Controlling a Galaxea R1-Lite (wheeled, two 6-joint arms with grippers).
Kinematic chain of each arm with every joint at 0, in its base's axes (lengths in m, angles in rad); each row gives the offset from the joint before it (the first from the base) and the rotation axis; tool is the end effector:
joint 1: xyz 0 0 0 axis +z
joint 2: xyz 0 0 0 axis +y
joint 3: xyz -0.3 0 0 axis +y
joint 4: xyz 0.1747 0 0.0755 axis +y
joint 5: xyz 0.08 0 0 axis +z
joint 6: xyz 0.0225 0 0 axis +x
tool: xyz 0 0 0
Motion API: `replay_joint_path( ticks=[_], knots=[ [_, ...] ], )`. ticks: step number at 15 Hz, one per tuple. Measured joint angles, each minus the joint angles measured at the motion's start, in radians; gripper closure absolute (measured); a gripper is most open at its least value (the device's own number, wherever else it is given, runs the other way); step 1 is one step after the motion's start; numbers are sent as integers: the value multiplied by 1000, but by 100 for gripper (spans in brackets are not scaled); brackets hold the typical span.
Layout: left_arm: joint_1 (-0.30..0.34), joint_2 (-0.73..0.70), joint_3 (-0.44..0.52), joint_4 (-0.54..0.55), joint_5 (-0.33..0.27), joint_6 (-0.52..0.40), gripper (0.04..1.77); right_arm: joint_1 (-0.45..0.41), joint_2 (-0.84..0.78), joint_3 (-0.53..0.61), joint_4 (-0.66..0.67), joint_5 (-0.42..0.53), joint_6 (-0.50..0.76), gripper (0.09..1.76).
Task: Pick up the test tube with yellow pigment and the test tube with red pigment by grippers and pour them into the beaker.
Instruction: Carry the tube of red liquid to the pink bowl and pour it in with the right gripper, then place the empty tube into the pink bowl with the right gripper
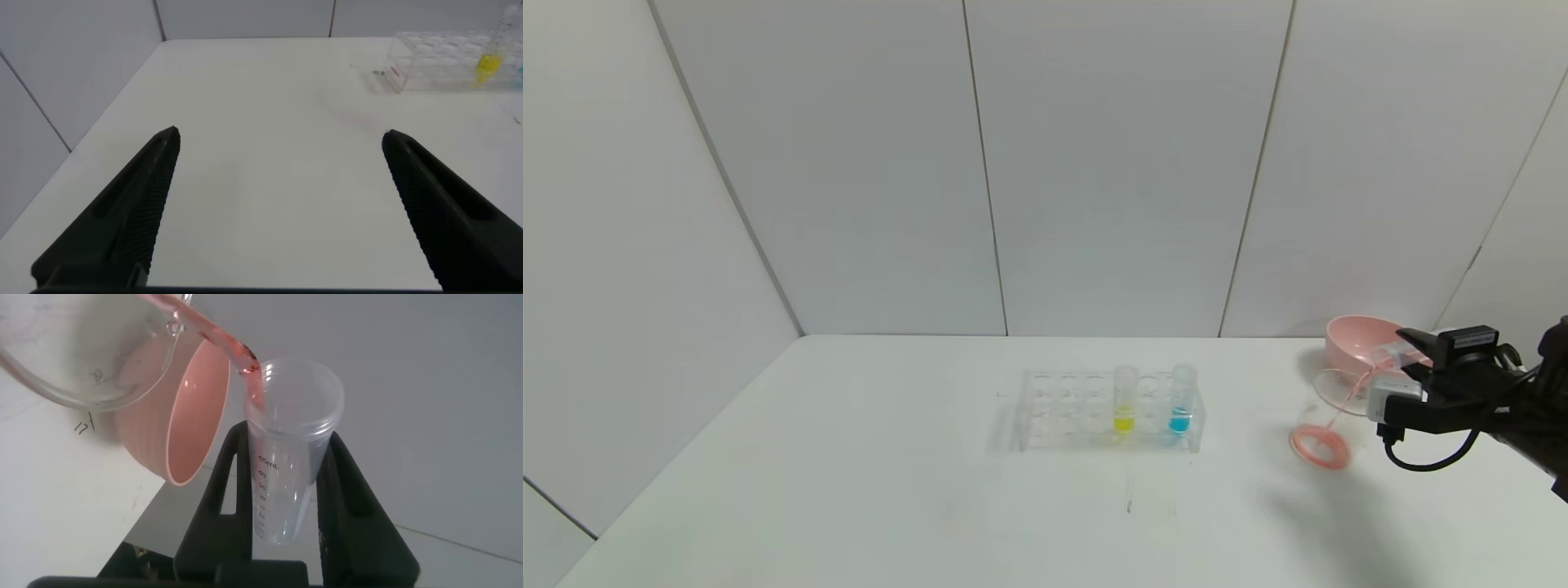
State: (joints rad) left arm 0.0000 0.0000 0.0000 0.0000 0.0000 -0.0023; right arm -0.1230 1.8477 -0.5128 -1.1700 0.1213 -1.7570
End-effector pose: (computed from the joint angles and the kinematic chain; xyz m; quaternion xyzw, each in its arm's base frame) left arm -0.0228 0.0000 0.0755 -0.0011 0.0000 0.0000 1.0000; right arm 0.2953 -0.0338 0.1196 -0.7608 0.0528 0.0624 0.6439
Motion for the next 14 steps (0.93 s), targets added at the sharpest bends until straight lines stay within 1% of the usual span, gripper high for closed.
replay_joint_path(
  ticks=[5,14],
  knots=[
    [0,0,0,0,0,0,5,7,-10,4,3,-34,-9,134],
    [0,0,0,0,0,0,5,9,-14,-14,3,-39,-18,134]
  ],
)
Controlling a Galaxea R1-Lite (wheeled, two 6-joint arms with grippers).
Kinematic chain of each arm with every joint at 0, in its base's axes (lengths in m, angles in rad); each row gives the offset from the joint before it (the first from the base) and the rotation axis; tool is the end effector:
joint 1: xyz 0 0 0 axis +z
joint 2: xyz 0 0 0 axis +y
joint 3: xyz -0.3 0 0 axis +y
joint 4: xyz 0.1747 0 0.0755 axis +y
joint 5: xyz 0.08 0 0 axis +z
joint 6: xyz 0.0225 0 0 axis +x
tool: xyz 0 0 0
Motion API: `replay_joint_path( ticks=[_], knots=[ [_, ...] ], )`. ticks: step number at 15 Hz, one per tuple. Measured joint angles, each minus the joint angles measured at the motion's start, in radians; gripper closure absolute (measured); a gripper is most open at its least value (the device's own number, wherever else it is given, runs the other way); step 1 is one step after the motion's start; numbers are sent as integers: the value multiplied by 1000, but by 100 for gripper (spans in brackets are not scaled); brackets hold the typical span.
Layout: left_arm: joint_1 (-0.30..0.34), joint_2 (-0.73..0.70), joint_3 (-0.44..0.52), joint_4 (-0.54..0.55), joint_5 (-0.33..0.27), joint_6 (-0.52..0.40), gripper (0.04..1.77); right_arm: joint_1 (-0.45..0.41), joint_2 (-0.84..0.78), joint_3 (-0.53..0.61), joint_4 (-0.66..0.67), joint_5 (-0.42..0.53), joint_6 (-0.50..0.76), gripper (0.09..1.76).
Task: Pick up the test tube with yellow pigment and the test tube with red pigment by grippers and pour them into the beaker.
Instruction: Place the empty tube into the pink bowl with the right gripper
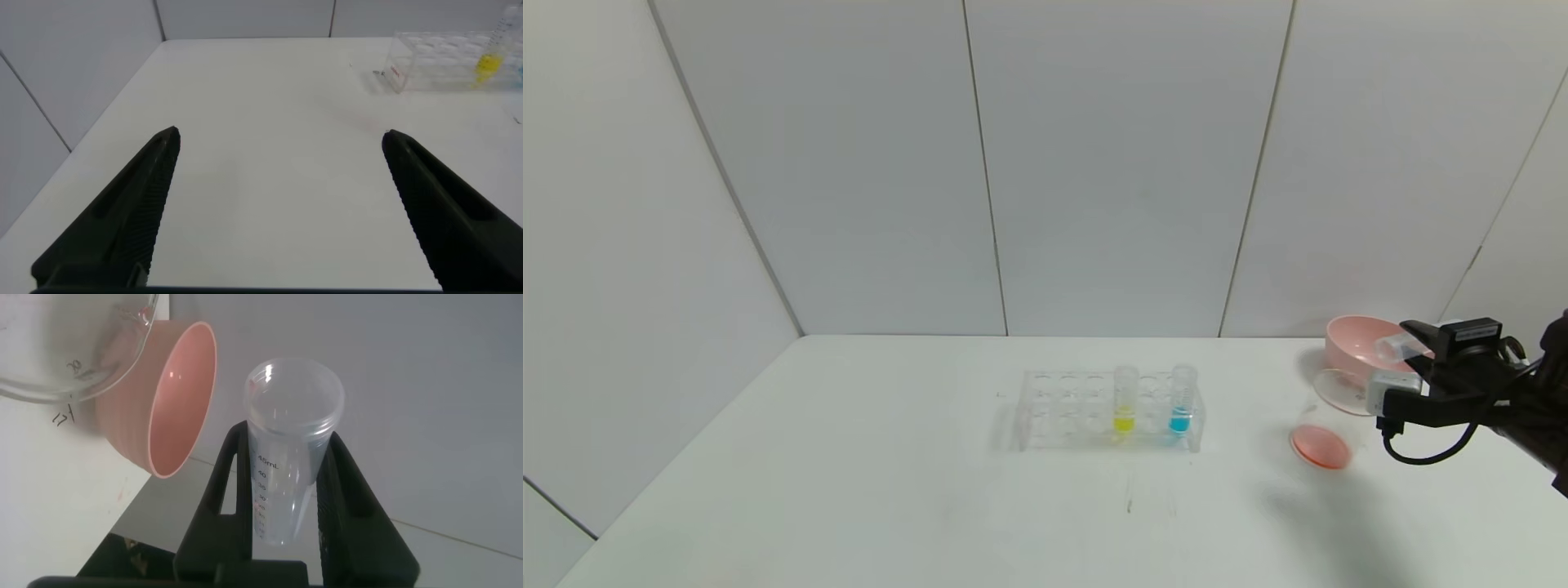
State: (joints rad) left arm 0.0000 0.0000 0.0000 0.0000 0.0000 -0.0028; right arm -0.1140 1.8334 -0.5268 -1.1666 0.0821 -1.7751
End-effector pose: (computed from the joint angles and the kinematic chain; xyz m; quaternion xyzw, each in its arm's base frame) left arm -0.0228 0.0000 0.0755 -0.0014 0.0000 0.0000 1.0000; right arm 0.2961 -0.0320 0.1265 -0.7692 0.0563 0.0439 0.6350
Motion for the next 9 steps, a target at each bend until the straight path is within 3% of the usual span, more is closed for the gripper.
replay_joint_path(
  ticks=[3,5,7,9],
  knots=[
    [0,0,0,0,0,0,5,7,0,-39,1,-3,26,134],
    [0,0,0,0,0,0,5,24,1,-118,3,-13,139,134],
    [0,0,0,0,0,0,5,45,16,-251,30,-56,406,134],
    [0,0,0,0,0,0,5,57,50,-394,87,-93,760,134]
  ],
)
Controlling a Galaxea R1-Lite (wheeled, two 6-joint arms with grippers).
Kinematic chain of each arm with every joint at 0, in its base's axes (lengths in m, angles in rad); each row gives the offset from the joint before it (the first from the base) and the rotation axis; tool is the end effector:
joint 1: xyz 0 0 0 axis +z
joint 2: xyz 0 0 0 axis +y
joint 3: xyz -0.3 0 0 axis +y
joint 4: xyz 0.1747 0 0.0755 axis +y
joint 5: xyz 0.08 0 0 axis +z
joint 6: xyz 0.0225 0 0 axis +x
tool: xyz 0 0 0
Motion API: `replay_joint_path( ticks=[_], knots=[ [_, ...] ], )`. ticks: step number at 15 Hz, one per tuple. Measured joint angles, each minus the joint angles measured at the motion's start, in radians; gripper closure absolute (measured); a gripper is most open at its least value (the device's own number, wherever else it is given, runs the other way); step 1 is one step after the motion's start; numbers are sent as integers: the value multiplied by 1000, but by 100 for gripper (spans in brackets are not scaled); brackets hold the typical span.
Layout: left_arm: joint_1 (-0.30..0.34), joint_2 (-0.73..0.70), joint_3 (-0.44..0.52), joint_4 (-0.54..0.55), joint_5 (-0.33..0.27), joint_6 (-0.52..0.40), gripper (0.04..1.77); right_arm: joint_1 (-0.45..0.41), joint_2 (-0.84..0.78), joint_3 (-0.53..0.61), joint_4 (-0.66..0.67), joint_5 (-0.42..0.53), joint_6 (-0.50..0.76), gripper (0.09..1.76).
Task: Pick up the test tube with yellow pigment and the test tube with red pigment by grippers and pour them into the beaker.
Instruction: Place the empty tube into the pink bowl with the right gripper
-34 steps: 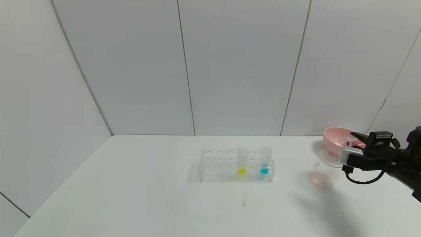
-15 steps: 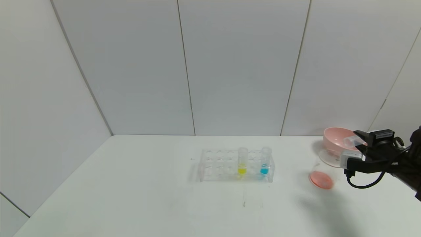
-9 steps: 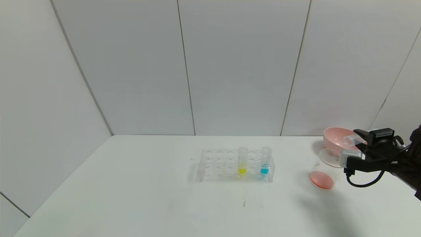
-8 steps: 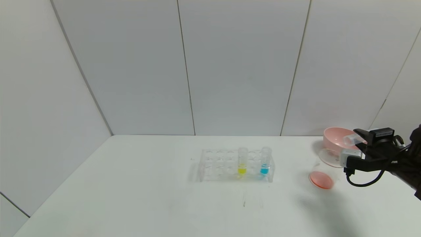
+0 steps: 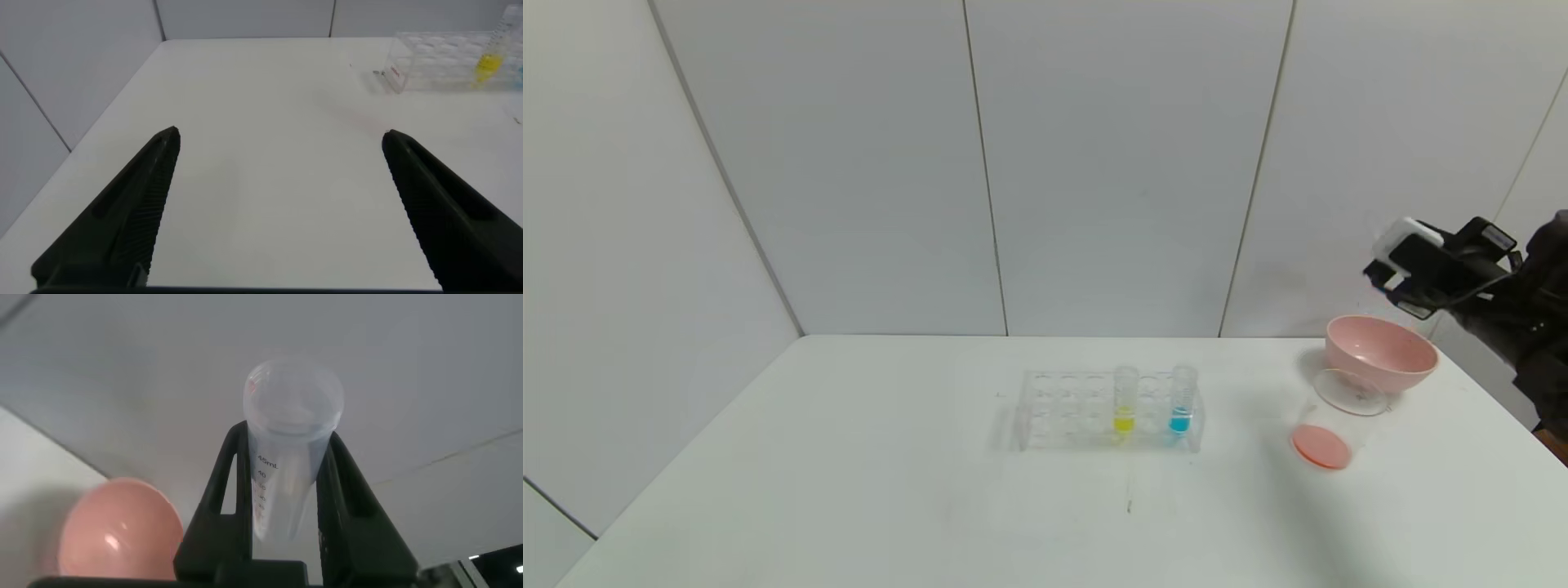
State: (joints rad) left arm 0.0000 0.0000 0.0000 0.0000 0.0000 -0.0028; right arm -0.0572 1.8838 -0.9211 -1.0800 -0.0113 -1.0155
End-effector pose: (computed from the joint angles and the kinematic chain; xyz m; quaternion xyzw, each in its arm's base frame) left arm -0.0228 0.0000 0.0755 -0.0014 0.0000 0.0000 1.0000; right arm 0.3553 -0.0206 0.1972 -0.4863 -0.0346 -0.0584 0.8712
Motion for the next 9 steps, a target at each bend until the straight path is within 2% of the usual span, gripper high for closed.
replay_joint_path(
  ticks=[3,6,9],
  knots=[
    [0,0,0,0,0,0,5,-16,65,-113,48,-24,412,134],
    [0,0,0,0,0,0,5,-68,147,-116,55,-31,608,134],
    [0,0,0,0,0,0,5,-101,219,-123,50,-31,741,134]
  ],
)
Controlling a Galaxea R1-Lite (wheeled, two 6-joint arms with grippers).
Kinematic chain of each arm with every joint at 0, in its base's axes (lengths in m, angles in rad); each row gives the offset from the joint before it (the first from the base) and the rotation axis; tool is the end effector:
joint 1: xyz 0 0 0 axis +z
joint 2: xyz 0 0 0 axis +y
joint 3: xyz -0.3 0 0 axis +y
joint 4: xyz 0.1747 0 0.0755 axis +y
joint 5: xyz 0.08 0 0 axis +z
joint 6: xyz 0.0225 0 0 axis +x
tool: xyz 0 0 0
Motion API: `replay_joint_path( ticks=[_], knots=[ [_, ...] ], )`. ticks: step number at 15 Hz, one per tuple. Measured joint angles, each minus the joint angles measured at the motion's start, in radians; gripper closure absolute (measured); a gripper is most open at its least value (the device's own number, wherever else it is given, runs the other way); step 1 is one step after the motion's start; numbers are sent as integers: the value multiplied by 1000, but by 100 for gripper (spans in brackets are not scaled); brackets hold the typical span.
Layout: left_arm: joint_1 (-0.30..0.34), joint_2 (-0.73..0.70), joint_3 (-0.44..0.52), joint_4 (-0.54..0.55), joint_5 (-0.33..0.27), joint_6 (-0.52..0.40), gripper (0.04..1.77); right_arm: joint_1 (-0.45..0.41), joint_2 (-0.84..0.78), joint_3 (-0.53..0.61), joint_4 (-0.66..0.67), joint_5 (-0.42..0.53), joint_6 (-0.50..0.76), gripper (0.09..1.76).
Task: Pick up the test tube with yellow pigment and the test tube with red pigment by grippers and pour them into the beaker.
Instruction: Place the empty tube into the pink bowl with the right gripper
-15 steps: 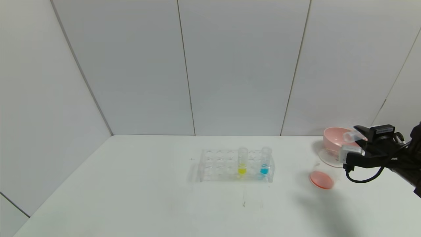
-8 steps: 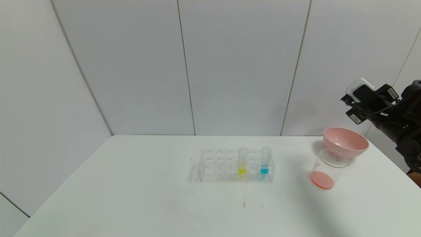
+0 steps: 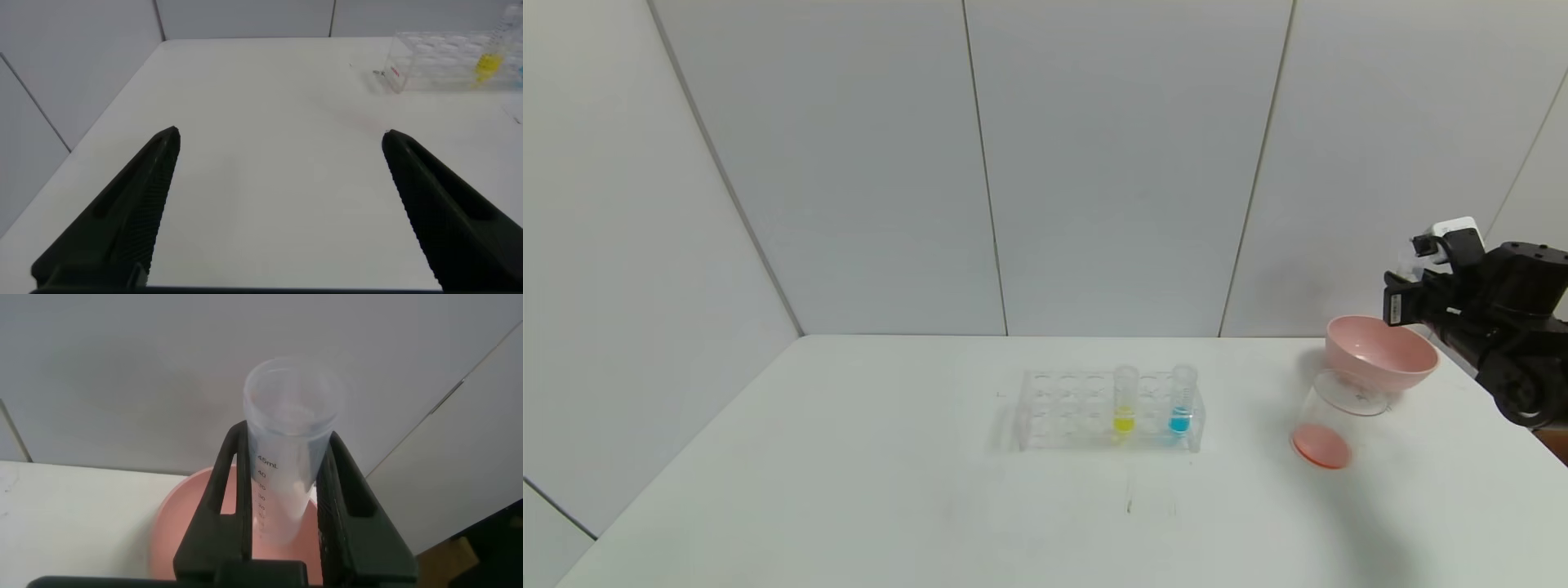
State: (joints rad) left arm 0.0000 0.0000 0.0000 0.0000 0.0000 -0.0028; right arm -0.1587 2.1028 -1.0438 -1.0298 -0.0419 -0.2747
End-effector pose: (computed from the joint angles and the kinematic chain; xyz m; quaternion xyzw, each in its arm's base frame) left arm -0.0228 0.0000 0.0755 -0.0014 0.0000 0.0000 1.0000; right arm 0.4007 -0.0651 0.1402 -0.1354 0.0281 -0.0972 0.9856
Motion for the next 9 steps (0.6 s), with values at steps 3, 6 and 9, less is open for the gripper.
replay_joint_path(
  ticks=[3,6,9],
  knots=[
    [0,0,0,0,0,0,5,-17,47,-18,1,3,39,134],
    [0,0,0,0,0,0,5,-24,76,-18,1,3,40,117],
    [0,0,0,0,0,0,5,-20,87,-10,0,0,36,84]
  ],
)
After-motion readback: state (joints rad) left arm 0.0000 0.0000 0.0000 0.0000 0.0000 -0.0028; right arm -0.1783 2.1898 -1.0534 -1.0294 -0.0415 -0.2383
